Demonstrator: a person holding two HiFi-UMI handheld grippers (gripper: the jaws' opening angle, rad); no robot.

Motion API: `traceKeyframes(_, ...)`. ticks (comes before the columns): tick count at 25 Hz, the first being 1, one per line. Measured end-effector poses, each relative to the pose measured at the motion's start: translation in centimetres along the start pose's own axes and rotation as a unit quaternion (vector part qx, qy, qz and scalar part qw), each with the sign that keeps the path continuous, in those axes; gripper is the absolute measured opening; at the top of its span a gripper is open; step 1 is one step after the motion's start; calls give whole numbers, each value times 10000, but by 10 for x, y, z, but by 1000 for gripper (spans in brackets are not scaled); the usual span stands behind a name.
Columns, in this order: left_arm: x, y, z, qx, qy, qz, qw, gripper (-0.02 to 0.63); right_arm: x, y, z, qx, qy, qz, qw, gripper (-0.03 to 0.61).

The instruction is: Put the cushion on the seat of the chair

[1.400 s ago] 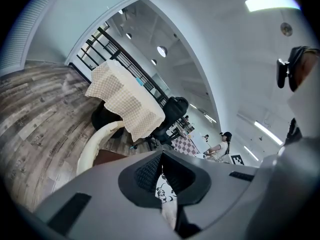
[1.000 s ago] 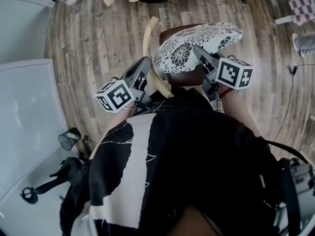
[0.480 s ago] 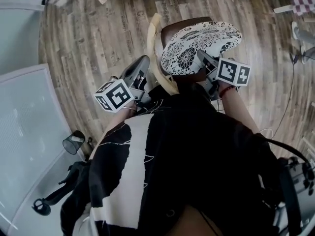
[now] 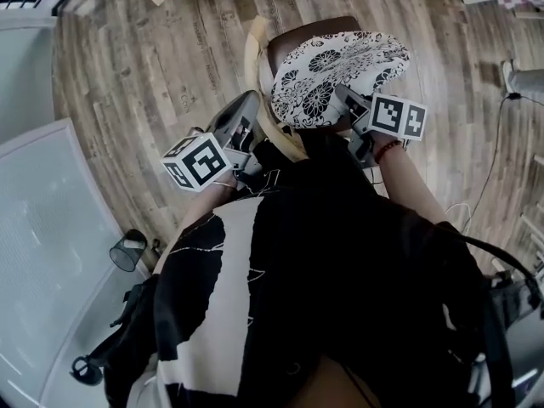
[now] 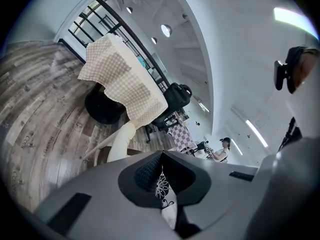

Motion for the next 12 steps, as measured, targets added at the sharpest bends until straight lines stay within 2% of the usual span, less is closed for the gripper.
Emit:
traceKeyframes(7,10,-15,-1,-43,-114,-192,9997,15,2,-21,18,204,-248,-115,9994,29)
traceKeyframes(12,18,-37,13,89,-245,-384,9989,14,-5,-36,42,660,-295,-56,9974,29)
Point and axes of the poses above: the fingertips, and each gripper's own axes: x forward along the fingers, z to its right, y out of its top, the point moved 8 cm from there along -x, backward along the fingers, and after that the axes turned 1 degree about -x, right-handed, at the moved point
